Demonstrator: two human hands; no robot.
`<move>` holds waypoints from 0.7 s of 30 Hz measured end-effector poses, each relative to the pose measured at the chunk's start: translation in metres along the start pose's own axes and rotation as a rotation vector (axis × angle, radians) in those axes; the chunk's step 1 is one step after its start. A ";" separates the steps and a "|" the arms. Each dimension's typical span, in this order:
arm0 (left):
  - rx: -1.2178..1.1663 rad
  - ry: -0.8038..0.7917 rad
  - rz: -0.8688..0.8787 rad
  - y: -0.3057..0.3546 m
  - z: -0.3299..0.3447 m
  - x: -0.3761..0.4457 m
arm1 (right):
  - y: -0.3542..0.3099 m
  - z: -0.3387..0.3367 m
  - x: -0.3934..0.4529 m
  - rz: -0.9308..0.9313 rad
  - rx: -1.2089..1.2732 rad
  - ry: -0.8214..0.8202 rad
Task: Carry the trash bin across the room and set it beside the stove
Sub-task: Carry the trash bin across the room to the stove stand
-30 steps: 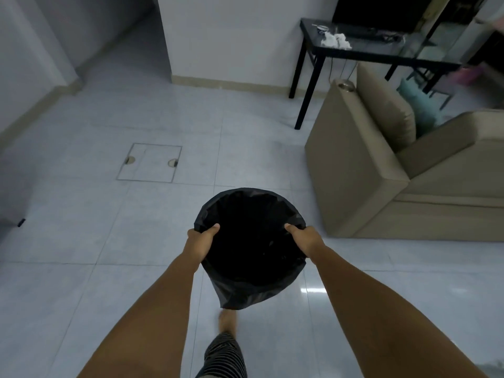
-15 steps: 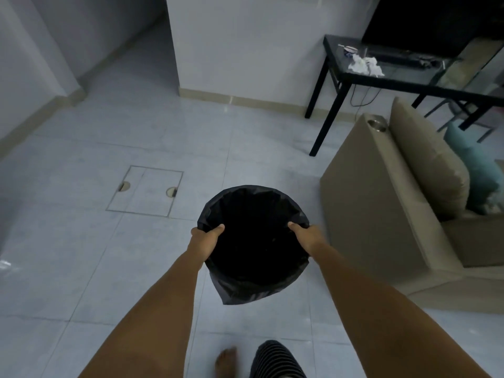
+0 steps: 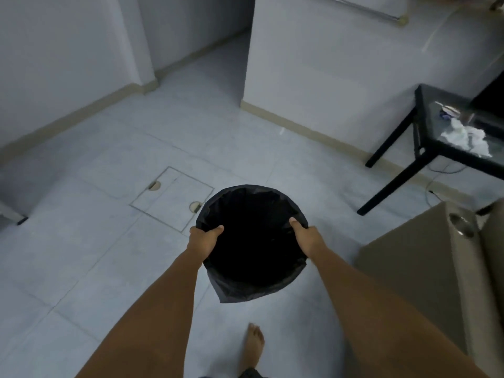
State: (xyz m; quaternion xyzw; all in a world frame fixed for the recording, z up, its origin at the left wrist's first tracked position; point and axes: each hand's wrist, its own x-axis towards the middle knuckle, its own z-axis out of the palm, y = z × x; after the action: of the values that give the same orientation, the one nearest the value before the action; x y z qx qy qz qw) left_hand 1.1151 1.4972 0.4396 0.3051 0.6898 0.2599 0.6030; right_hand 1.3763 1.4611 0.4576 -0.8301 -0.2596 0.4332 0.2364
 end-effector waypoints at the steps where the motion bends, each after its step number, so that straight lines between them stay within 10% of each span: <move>1: -0.016 0.011 0.000 0.006 0.002 0.003 | -0.014 -0.002 0.008 -0.016 -0.020 -0.010; 21: -0.466 0.511 -0.046 0.088 -0.102 0.110 | -0.265 0.171 0.129 -0.371 -0.431 -0.431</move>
State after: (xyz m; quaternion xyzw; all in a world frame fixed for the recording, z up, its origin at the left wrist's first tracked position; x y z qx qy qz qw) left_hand 1.0144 1.6385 0.4436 0.0687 0.7474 0.4648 0.4697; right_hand 1.2357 1.7719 0.4568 -0.6891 -0.5351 0.4836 0.0704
